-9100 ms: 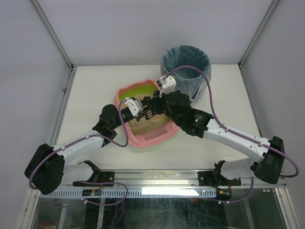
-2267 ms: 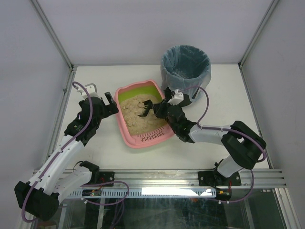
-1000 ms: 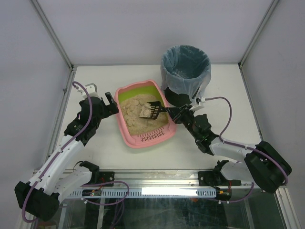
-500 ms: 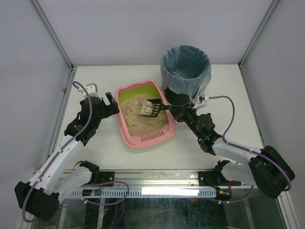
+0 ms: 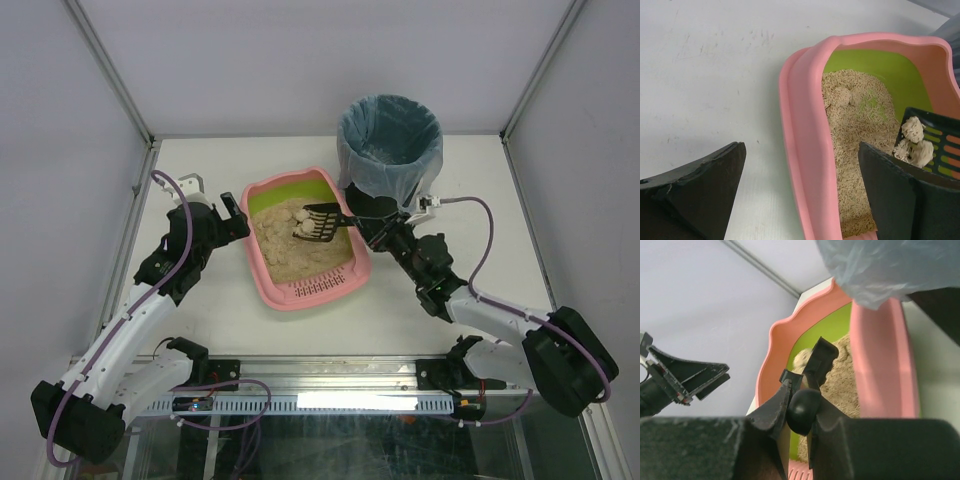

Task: Clean the litter box

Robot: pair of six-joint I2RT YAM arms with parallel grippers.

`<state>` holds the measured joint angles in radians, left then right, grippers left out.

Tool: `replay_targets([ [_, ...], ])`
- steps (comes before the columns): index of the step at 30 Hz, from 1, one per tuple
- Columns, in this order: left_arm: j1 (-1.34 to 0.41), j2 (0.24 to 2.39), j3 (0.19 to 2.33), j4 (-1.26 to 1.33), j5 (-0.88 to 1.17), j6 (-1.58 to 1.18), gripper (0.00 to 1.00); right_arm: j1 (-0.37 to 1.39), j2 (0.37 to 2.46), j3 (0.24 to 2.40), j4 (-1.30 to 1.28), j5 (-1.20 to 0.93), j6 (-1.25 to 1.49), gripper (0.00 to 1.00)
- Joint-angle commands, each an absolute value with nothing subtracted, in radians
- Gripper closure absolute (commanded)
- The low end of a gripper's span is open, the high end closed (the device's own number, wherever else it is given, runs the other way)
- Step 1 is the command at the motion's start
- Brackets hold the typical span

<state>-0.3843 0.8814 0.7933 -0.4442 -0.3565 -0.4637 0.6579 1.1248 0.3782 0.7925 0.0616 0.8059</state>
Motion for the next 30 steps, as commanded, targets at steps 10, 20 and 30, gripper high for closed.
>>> replay_targets([
  [10,-0.374,0.883,0.818,-0.388,-0.311,-0.452,0.01,0.598,1.14,0.346,0.991,0.028,0.911,1.0],
  [20,-0.371,0.883,0.809,-0.385,-0.305,-0.455,0.01,0.593,1.108,0.379,0.94,-0.02,0.892,1.0],
  [30,-0.367,0.89,0.808,-0.378,-0.299,-0.459,0.01,0.637,1.161,0.41,0.967,-0.071,0.854,1.0],
])
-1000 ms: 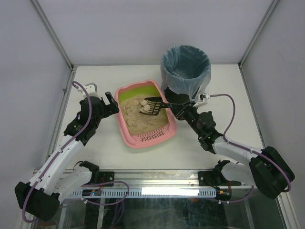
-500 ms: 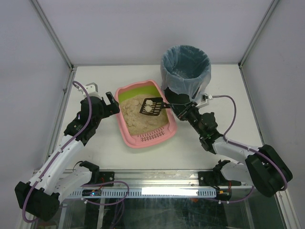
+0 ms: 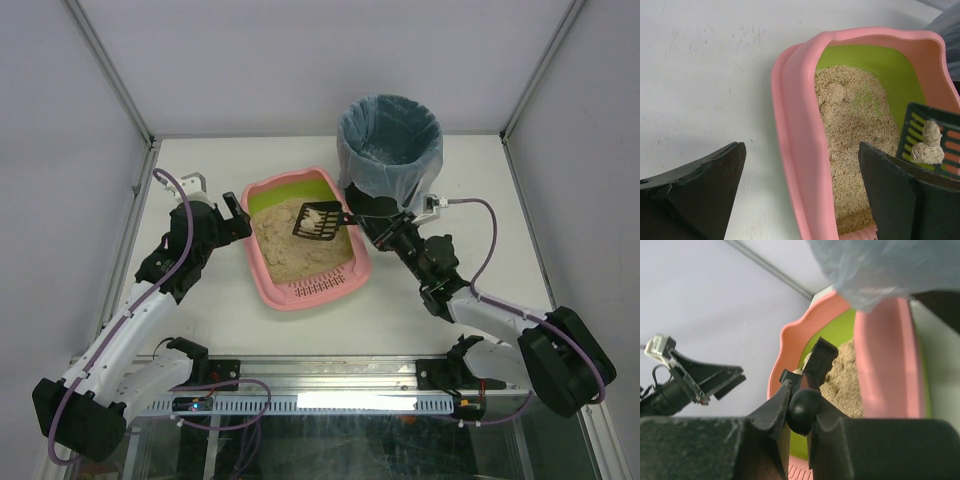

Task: Clean the litter box

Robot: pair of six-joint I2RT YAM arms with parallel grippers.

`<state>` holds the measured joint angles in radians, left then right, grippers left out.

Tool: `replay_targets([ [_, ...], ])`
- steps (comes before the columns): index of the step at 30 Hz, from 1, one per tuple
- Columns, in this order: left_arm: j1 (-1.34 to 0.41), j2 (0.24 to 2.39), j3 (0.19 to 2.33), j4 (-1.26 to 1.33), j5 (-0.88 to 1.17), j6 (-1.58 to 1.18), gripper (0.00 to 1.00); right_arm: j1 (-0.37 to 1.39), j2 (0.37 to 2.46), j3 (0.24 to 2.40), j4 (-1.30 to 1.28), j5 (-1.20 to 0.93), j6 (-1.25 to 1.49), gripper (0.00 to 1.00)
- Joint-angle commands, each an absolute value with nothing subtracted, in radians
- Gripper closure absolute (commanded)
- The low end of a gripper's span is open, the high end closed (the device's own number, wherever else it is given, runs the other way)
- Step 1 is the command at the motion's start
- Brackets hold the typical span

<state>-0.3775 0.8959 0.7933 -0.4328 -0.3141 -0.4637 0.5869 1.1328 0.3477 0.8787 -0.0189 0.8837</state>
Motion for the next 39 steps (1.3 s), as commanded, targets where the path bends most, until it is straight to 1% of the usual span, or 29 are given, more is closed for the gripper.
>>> replay_targets([
  [1,-0.366,0.896,0.812,-0.379,-0.295,-0.457,0.01,0.633,1.15,0.402,0.949,-0.047,0.845,1.0],
  [3,-0.365,0.902,0.82,-0.379,-0.283,-0.451,0.01,0.575,1.1,0.342,0.948,0.025,0.91,1.0],
  [4,-0.365,0.899,0.816,-0.379,-0.282,-0.453,0.01,0.564,1.093,0.33,0.964,0.028,0.927,1.0],
  [5,-0.366,0.895,0.81,-0.379,-0.283,-0.456,0.01,0.572,1.105,0.361,0.964,-0.024,0.921,1.0],
  [7,-0.364,0.889,0.805,-0.377,-0.288,-0.46,0.01,0.631,1.157,0.417,0.954,-0.076,0.857,1.0],
  [9,-0.362,0.897,0.814,-0.377,-0.285,-0.455,0.01,0.626,1.125,0.394,0.914,-0.008,0.84,1.0],
  [10,-0.362,0.899,0.818,-0.377,-0.281,-0.452,0.01,0.592,1.097,0.362,0.912,0.024,0.88,1.0],
  [12,-0.362,0.895,0.812,-0.379,-0.282,-0.455,0.01,0.561,1.091,0.347,0.944,0.01,0.92,1.0],
  [15,-0.361,0.887,0.806,-0.377,-0.289,-0.46,0.01,0.652,1.158,0.423,0.944,-0.06,0.846,1.0],
  [18,-0.361,0.903,0.818,-0.378,-0.275,-0.452,0.01,0.59,1.092,0.355,0.911,0.04,0.893,1.0],
  [19,-0.361,0.903,0.817,-0.377,-0.272,-0.453,0.01,0.578,1.08,0.337,0.922,0.044,0.908,1.0],
  [22,-0.36,0.896,0.807,-0.376,-0.278,-0.46,0.01,0.659,1.128,0.419,0.904,-0.026,0.827,1.0],
  [24,-0.358,0.905,0.813,-0.374,-0.273,-0.457,0.01,0.654,1.111,0.408,0.863,0.017,0.804,1.0],
  [25,-0.358,0.908,0.819,-0.375,-0.267,-0.454,0.01,0.614,1.086,0.374,0.869,0.046,0.84,1.0],
  [27,-0.358,0.904,0.814,-0.375,-0.264,-0.454,0.01,0.568,1.079,0.357,0.921,0.03,0.909,1.0],
  [28,-0.356,0.899,0.81,-0.375,-0.267,-0.457,0.01,0.582,1.113,0.393,0.922,-0.036,0.902,1.0],
  [30,-0.357,0.896,0.807,-0.374,-0.274,-0.458,0.01,0.64,1.153,0.45,0.914,-0.066,0.831,1.0],
  [32,-0.355,0.899,0.816,-0.375,-0.272,-0.452,0.01,0.605,1.123,0.41,0.897,-0.005,0.859,1.0],
  [34,-0.355,0.892,0.812,-0.376,-0.273,-0.453,0.01,0.55,1.122,0.362,0.971,-0.01,0.935,1.0],
  [35,-0.354,0.886,0.806,-0.376,-0.278,-0.456,0.01,0.555,1.144,0.379,0.99,-0.052,0.936,1.0],
  [37,-0.353,0.883,0.803,-0.374,-0.282,-0.46,0.01,0.623,1.188,0.417,1.011,-0.083,0.89,1.0],
  [39,-0.351,0.893,0.812,-0.374,-0.271,-0.455,0.01,0.6,1.165,0.384,1.002,-0.021,0.904,1.0],
])
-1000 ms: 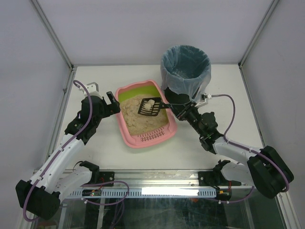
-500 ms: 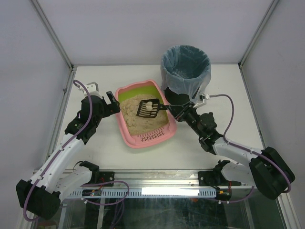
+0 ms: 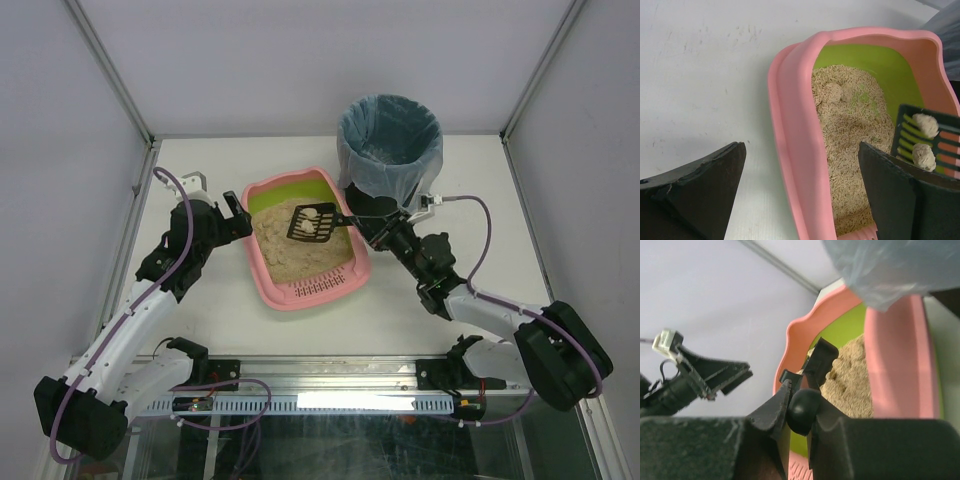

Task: Clean the litter box

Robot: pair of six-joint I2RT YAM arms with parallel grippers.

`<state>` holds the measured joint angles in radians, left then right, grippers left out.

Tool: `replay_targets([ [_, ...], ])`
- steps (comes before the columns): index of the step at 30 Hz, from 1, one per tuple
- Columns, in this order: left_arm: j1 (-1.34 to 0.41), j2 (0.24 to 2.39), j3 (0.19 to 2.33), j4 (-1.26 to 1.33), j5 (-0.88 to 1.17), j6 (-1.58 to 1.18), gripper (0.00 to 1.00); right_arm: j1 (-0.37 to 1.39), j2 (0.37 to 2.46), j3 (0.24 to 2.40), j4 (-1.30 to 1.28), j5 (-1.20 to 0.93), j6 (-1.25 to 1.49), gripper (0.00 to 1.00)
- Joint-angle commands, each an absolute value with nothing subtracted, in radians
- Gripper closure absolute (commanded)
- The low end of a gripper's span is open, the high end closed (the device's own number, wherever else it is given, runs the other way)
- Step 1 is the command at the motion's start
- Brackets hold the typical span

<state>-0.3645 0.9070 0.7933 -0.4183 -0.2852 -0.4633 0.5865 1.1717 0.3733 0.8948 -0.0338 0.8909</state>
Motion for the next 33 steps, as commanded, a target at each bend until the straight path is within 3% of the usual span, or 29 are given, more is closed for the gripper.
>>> replay_targets([
  [1,-0.35,0.899,0.815,-0.374,-0.266,-0.454,0.01,0.571,1.149,0.353,1.005,0.002,0.941,1.0],
  [6,-0.351,0.887,0.805,-0.374,-0.266,-0.46,0.01,0.644,1.207,0.427,1.03,-0.072,0.893,1.0],
  [10,-0.35,0.883,0.805,-0.375,-0.265,-0.457,0.01,0.563,1.17,0.357,1.064,0.004,0.967,1.0],
  [14,-0.35,0.883,0.805,-0.374,-0.267,-0.458,0.01,0.657,1.219,0.436,1.016,-0.051,0.881,1.0],
  [18,-0.349,0.891,0.81,-0.374,-0.254,-0.456,0.01,0.568,1.163,0.346,1.058,0.0,0.963,1.0],
  [21,-0.348,0.888,0.804,-0.369,-0.256,-0.46,0.01,0.657,1.191,0.427,1.004,-0.04,0.868,1.0],
  [25,-0.345,0.901,0.814,-0.368,-0.241,-0.455,0.01,0.573,1.135,0.344,1.031,0.027,0.95,1.0],
  [29,-0.34,0.889,0.805,-0.368,-0.247,-0.46,0.01,0.655,1.18,0.425,1.016,-0.038,0.887,1.0],
  [33,-0.337,0.893,0.81,-0.368,-0.245,-0.458,0.01,0.574,1.127,0.349,1.021,0.045,0.964,1.0],
])
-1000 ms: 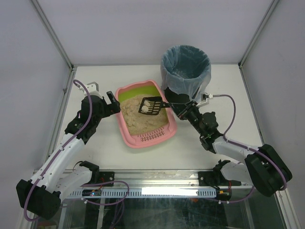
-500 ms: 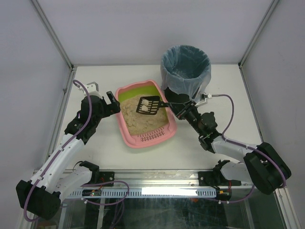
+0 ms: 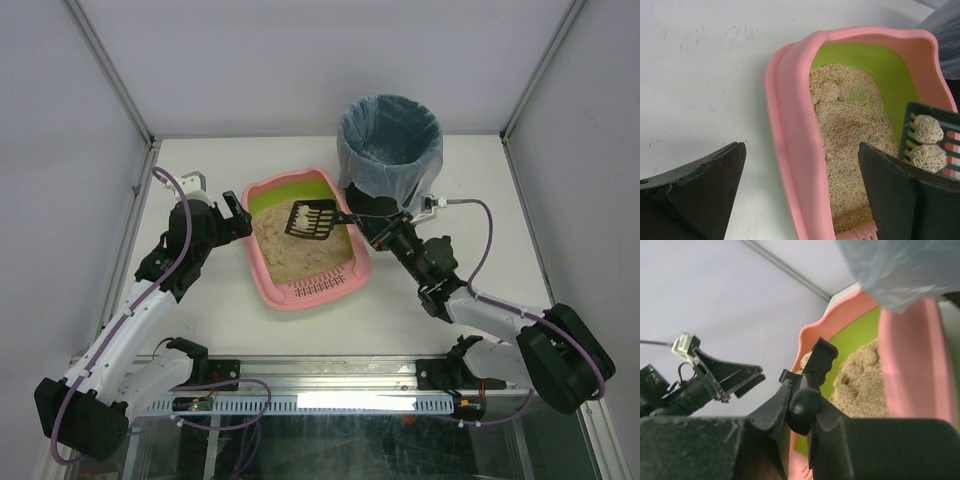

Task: Clean the litter box

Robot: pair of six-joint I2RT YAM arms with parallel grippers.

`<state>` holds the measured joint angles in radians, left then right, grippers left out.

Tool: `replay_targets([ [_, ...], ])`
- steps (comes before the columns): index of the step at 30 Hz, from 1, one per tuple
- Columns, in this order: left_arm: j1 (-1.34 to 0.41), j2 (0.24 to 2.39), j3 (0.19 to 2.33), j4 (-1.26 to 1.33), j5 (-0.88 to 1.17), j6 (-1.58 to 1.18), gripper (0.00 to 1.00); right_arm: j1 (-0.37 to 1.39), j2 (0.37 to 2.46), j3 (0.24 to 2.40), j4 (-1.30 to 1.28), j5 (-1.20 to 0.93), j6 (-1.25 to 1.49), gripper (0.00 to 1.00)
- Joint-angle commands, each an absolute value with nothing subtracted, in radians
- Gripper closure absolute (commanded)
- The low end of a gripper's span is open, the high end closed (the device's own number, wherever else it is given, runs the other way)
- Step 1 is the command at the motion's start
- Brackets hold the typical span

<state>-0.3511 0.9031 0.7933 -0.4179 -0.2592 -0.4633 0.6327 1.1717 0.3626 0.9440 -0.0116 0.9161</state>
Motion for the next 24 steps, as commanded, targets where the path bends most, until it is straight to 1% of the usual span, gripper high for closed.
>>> replay_targets([
  [1,-0.336,0.888,0.805,-0.368,-0.244,-0.461,0.01,0.572,1.14,0.371,1.017,-0.001,0.957,1.0],
  [3,-0.334,0.887,0.802,-0.367,-0.243,-0.463,0.01,0.6,1.164,0.412,1.012,-0.059,0.932,1.0],
  [6,-0.334,0.9,0.813,-0.368,-0.237,-0.46,0.01,0.592,1.123,0.384,0.959,0.029,0.952,1.0],
  [10,-0.33,0.893,0.806,-0.368,-0.235,-0.462,0.01,0.572,1.09,0.44,0.871,-0.041,0.934,1.0],
  [18,-0.323,0.89,0.806,-0.368,-0.233,-0.462,0.01,0.571,1.021,0.513,0.751,-0.06,0.956,1.0],
  [21,-0.318,0.889,0.806,-0.368,-0.233,-0.463,0.01,0.572,1.007,0.564,0.703,-0.081,0.966,1.0],
  [24,-0.31,0.886,0.806,-0.368,-0.229,-0.464,0.01,0.566,1.004,0.662,0.605,-0.115,0.955,1.0],
])
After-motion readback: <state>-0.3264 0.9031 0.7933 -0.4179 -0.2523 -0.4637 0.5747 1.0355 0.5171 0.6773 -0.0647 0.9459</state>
